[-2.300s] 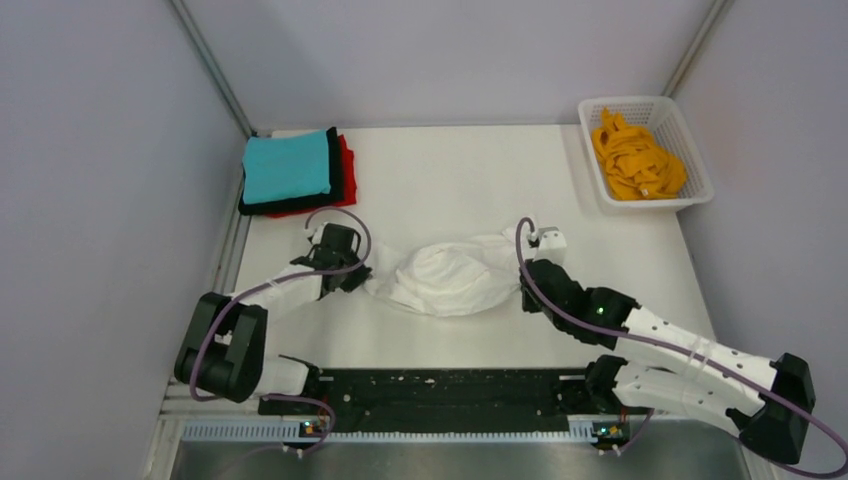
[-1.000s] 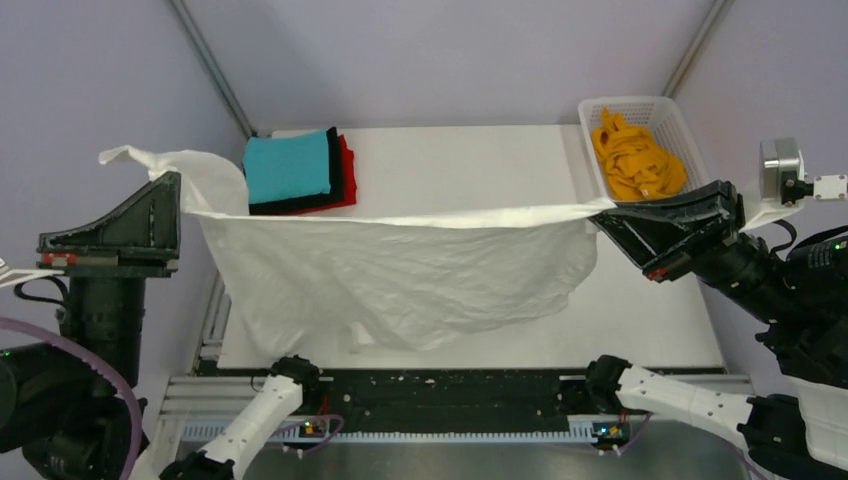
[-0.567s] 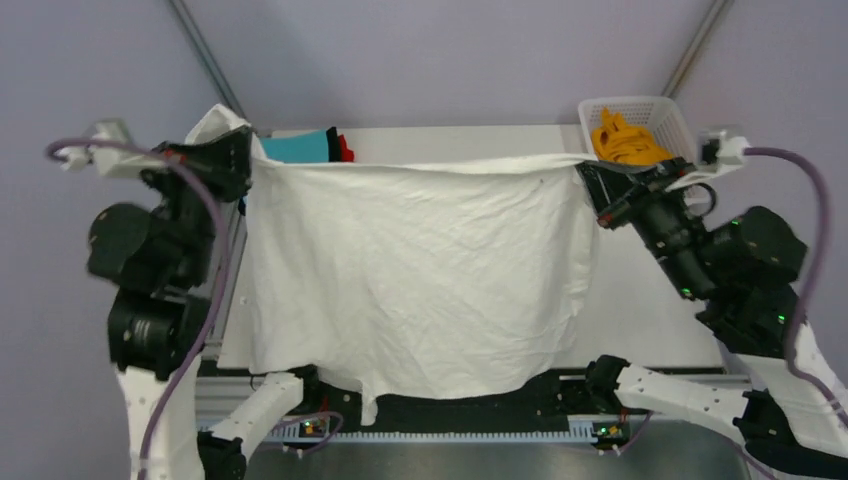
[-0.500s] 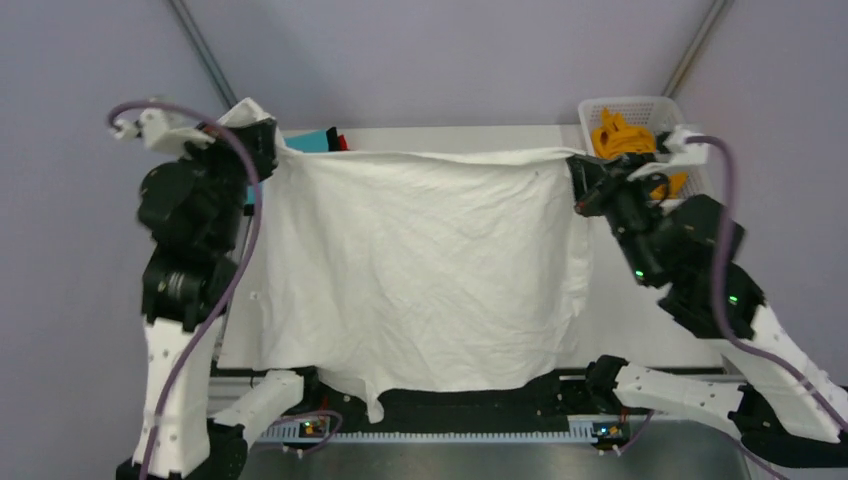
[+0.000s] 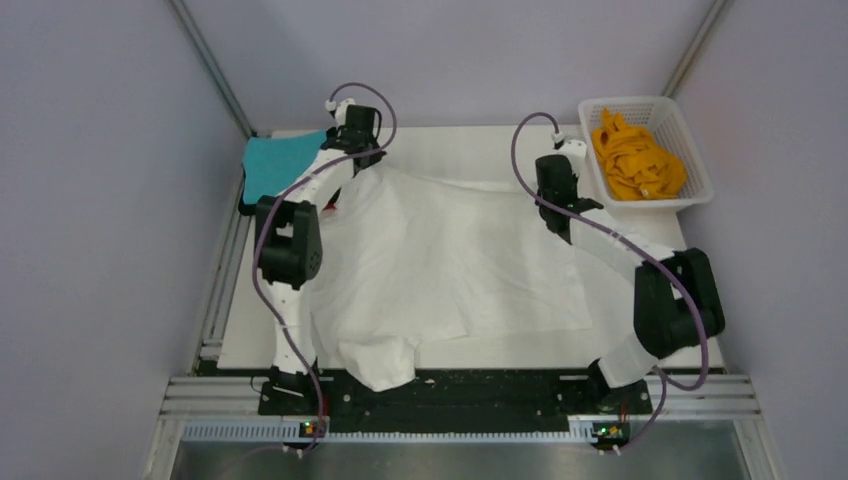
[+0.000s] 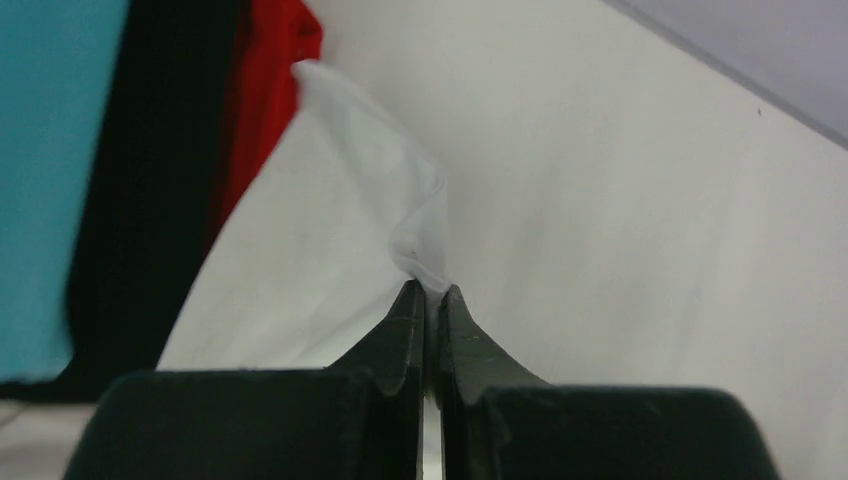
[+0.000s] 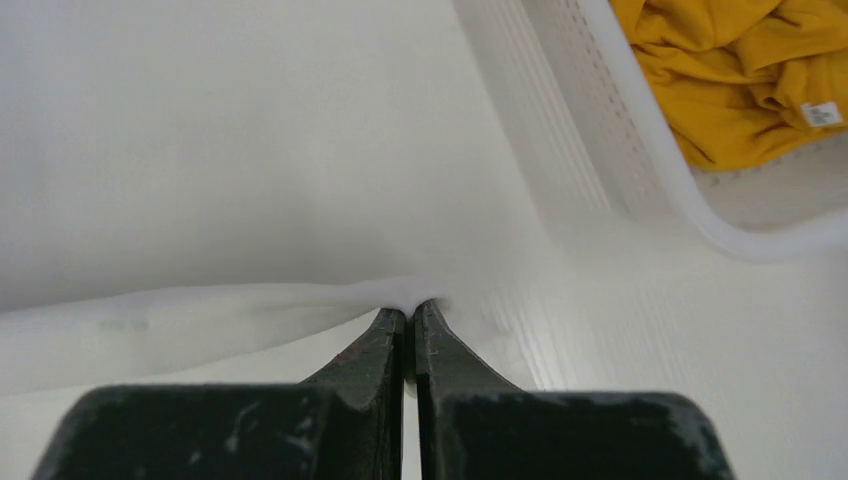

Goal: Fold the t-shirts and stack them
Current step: Flatten out the tshirt

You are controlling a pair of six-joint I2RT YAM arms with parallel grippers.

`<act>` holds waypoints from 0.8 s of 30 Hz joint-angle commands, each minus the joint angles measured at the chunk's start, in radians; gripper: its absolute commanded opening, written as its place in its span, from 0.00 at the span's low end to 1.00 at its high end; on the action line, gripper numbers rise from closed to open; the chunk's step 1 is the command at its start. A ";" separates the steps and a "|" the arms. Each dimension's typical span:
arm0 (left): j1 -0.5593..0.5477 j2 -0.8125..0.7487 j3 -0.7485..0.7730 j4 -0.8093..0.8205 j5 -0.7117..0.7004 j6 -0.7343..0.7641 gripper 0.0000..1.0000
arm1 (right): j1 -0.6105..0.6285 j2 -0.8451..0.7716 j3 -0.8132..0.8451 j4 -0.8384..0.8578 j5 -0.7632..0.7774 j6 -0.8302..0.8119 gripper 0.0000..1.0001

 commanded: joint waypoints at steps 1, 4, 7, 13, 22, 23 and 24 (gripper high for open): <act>0.003 0.262 0.353 -0.021 -0.027 0.014 0.12 | -0.108 0.226 0.116 0.193 -0.133 0.036 0.03; -0.001 0.422 0.538 -0.036 -0.016 0.034 0.40 | -0.157 0.406 0.260 0.179 -0.144 0.027 0.07; -0.010 0.473 0.610 0.008 -0.011 0.063 0.85 | -0.195 0.531 0.426 0.094 -0.092 0.027 0.22; -0.047 0.407 0.607 0.060 -0.013 0.155 0.99 | -0.207 0.520 0.535 -0.040 -0.110 0.014 0.93; -0.162 -0.057 0.117 0.069 -0.045 0.183 0.99 | -0.181 0.108 0.084 -0.011 -0.505 0.095 0.99; -0.169 -0.118 0.021 0.090 -0.016 0.177 0.99 | -0.175 0.071 0.025 0.012 -0.562 0.103 0.99; -0.176 -0.179 -0.067 0.111 0.006 0.163 0.99 | -0.170 0.039 -0.034 0.049 -0.619 0.112 0.99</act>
